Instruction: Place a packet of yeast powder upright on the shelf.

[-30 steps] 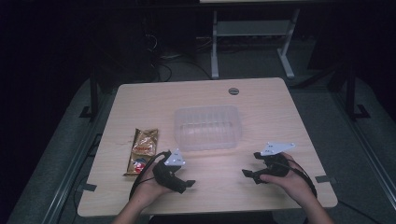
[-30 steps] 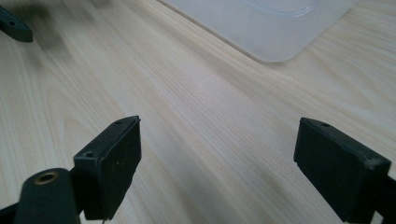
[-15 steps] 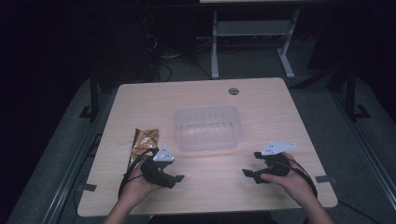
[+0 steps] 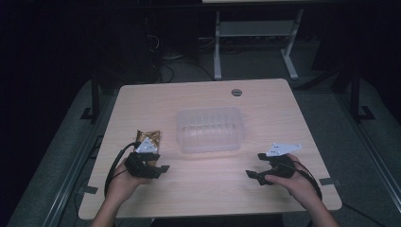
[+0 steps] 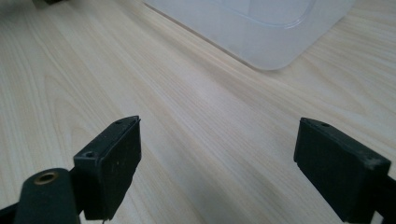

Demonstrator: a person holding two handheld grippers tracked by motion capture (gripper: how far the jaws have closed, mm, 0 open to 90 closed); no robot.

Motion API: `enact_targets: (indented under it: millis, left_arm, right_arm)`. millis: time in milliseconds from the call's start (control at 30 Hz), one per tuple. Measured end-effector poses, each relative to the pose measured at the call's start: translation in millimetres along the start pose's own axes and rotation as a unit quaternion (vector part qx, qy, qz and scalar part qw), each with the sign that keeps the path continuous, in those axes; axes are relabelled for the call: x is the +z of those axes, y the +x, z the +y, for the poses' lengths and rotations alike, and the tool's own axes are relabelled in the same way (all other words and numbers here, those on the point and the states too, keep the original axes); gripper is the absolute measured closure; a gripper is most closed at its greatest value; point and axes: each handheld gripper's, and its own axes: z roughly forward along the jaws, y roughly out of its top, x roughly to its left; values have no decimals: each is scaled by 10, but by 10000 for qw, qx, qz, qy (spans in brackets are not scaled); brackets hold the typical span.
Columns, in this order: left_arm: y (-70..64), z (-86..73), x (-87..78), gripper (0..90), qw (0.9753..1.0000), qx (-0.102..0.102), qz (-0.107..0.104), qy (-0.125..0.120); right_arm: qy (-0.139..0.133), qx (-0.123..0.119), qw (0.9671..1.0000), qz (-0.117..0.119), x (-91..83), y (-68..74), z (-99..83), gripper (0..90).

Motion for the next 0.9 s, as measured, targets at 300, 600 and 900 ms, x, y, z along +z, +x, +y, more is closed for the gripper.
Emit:
enact_targets:
  millis: [300, 600, 900]
  left_arm:
    - [345, 14, -136, 713, 9976, -555, 365, -191]
    - [568, 12, -97, 895, 9942, -924, 522, -187]
    - [650, -146, 105, 895, 9927, -1031, 570, 262]
  right_arm:
    - [-6, 21, 10000, -14, -5, 4, 11, 145]
    - [11, 24, 10000, 6, 6, 15, 9, 145]
    - [25, 41, 10000, -10, 3, 5, 4, 145]
